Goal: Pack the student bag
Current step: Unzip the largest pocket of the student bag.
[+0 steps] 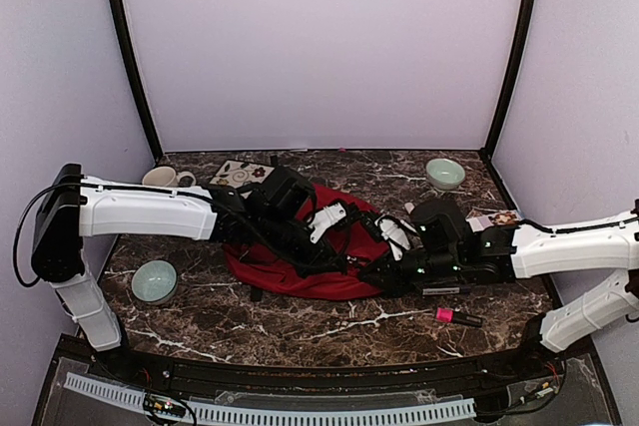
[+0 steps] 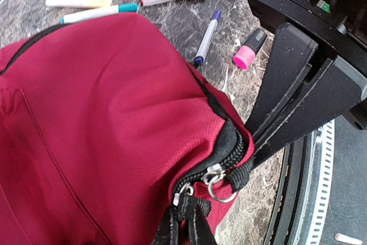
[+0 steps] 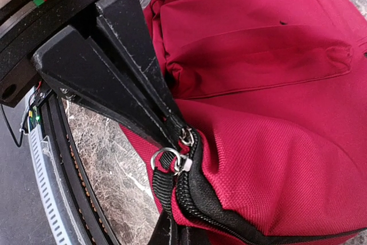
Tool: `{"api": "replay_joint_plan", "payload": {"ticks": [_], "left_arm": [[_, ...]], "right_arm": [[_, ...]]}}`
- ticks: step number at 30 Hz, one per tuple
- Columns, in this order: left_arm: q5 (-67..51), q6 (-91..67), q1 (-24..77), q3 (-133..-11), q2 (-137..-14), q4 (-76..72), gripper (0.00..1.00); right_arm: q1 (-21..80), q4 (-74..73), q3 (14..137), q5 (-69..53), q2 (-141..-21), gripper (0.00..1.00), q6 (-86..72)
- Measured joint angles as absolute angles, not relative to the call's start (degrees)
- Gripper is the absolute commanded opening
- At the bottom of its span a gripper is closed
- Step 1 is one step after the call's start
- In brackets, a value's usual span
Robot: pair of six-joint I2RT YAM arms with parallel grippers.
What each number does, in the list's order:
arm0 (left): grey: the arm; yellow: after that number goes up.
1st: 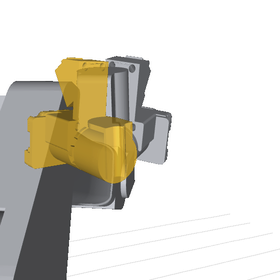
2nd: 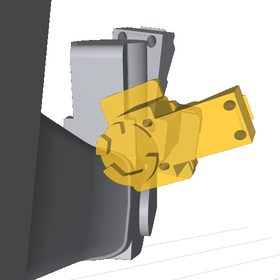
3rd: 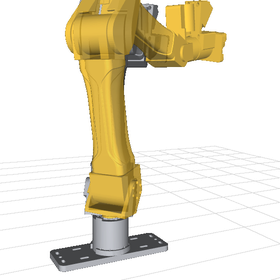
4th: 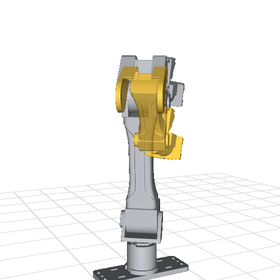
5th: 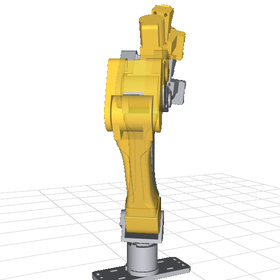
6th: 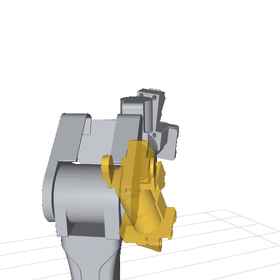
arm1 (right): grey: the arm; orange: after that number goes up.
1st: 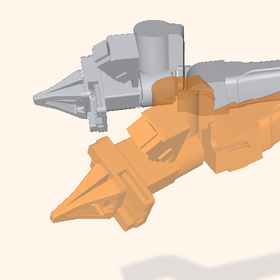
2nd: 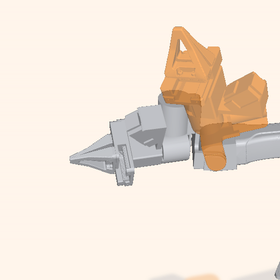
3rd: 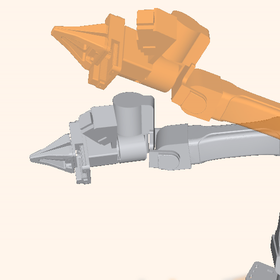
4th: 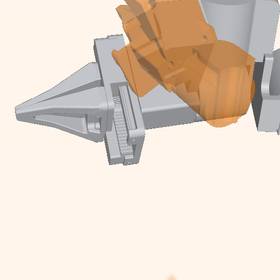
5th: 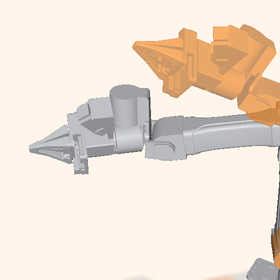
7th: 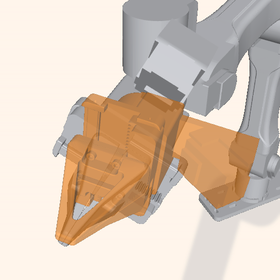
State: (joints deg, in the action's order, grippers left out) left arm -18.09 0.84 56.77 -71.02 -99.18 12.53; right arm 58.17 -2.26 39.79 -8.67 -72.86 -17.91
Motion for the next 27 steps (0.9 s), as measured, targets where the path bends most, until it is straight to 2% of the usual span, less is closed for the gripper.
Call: {"api": "replay_joint_plan", "payload": {"ticks": [16,22,27], "left_arm": [[-17.58,-0.71,56.93,-67.88,-97.76,10.59,0.00],[-18.00,-0.40,57.98,-63.13,-92.77,6.33,0.00],[-16.08,-0.08,57.36,-60.95,-90.87,8.93,0.00]], "right_arm": [[53.93,-1.72,39.55,-17.91,-74.24,0.00,-19.55],[53.15,-1.87,37.78,-19.84,-69.84,0.00,-19.57],[52.23,-3.97,34.59,-20.05,-63.42,0.00,-20.23]]}}
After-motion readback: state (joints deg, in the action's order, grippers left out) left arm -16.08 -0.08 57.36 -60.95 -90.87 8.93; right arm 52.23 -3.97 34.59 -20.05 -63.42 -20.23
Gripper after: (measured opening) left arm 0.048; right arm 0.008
